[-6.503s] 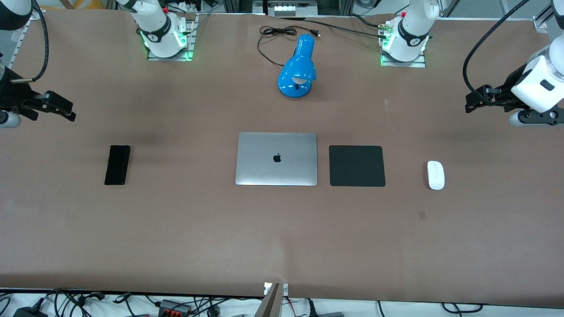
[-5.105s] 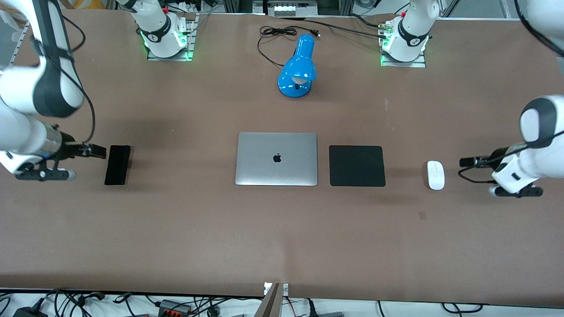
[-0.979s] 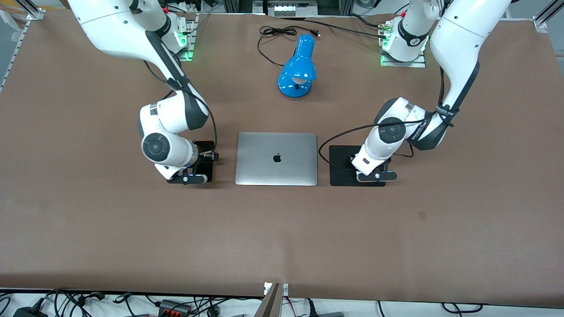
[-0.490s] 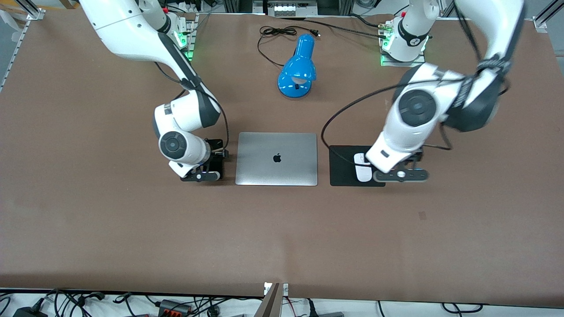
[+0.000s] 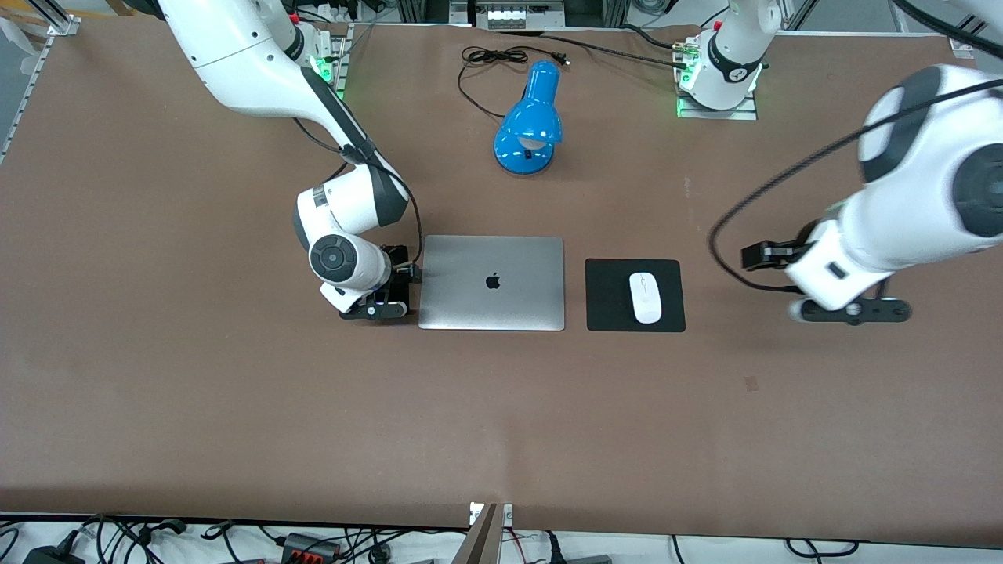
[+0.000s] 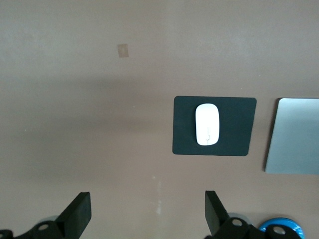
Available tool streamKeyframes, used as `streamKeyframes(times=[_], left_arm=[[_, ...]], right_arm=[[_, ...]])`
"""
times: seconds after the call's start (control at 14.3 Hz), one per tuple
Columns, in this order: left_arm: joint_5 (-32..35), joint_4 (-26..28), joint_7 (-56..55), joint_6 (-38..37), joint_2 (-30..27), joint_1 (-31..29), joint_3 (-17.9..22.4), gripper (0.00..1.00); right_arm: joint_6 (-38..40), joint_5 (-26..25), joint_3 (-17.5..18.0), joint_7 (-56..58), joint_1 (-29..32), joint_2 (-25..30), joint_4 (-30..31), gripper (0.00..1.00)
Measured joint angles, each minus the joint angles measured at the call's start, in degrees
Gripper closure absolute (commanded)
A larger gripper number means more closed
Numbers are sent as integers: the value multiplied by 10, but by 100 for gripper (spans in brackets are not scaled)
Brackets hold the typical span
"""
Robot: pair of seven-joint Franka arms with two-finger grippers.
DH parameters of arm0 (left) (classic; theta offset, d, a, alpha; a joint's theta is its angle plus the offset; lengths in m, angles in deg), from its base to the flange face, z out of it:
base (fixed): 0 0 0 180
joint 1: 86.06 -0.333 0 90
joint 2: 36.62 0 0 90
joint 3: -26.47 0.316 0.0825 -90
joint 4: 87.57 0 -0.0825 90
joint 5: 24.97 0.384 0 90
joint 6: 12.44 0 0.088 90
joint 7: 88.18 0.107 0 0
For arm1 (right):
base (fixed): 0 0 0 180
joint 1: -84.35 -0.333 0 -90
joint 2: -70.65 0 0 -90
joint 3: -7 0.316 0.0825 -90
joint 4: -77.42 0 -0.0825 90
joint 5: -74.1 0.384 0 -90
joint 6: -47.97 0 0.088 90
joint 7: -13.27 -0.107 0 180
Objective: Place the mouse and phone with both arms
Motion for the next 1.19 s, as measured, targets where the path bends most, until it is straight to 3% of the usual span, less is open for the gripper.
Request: streamKeyframes(times=[0.28, 0.42, 0.63, 0.77, 0.98, 1.19], left_arm=[[-72, 30, 38, -10, -68, 84, 166, 0], [-73, 82, 59, 18, -120, 121, 214, 0], [-73, 194, 72, 91, -210, 135, 239, 0], [-73, 235, 126, 112, -235, 128, 243, 0], [-73, 243, 135, 109, -232, 127, 243, 0], [-73, 238, 121, 104, -230, 127, 242, 0]], right_arm=[[12, -1, -7, -11, 1, 12, -22, 0], [71, -3, -22, -12, 2, 39, -57, 0], [203, -5, -57, -3, 4, 79, -152, 0], [281, -6, -87, 21, 4, 94, -223, 0], [326, -6, -145, 46, 7, 103, -291, 0], [330, -5, -179, 80, 25, 123, -309, 0]])
